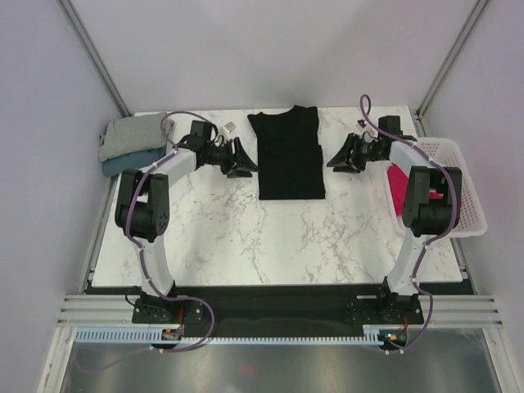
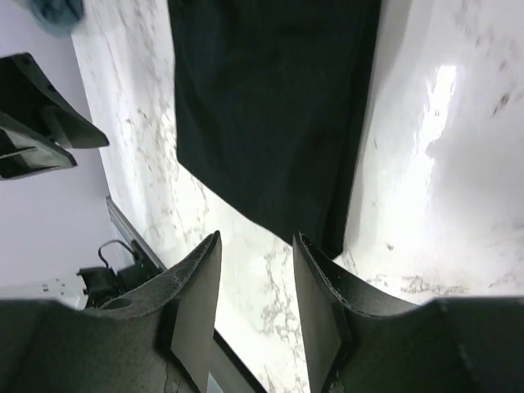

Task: Fold and stack the t-shirts
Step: Fold the tshirt

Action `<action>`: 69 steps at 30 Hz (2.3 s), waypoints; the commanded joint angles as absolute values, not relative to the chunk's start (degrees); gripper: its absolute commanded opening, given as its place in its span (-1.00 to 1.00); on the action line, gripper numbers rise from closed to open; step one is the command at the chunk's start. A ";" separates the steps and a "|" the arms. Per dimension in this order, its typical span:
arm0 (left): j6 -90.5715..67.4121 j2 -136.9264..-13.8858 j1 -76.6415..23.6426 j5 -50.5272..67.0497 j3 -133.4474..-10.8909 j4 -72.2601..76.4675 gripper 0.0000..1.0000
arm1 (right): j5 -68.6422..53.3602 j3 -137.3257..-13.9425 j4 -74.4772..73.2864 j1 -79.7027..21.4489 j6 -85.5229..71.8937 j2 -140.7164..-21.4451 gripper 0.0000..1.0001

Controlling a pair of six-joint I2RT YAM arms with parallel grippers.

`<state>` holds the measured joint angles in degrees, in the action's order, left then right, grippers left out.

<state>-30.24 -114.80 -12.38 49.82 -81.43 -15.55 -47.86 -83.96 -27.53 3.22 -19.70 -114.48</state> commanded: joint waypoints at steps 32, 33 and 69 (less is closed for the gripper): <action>-26.89 -128.93 -15.38 56.69 -82.26 -20.83 0.20 | -49.40 -82.70 -36.48 0.26 -10.81 -126.12 0.02; -26.89 -129.46 -15.38 56.60 -82.44 -20.83 0.20 | -49.31 -82.97 -36.39 0.26 -10.90 -126.30 0.02; -29.18 -93.87 -17.05 61.79 -64.25 -12.57 -0.96 | -60.56 -81.47 -55.19 -1.67 -0.44 -104.68 -1.00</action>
<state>-29.06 -96.53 -16.38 60.40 -65.91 -13.76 -57.04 -78.59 -51.64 -1.76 -3.05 -106.98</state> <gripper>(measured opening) 0.099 0.020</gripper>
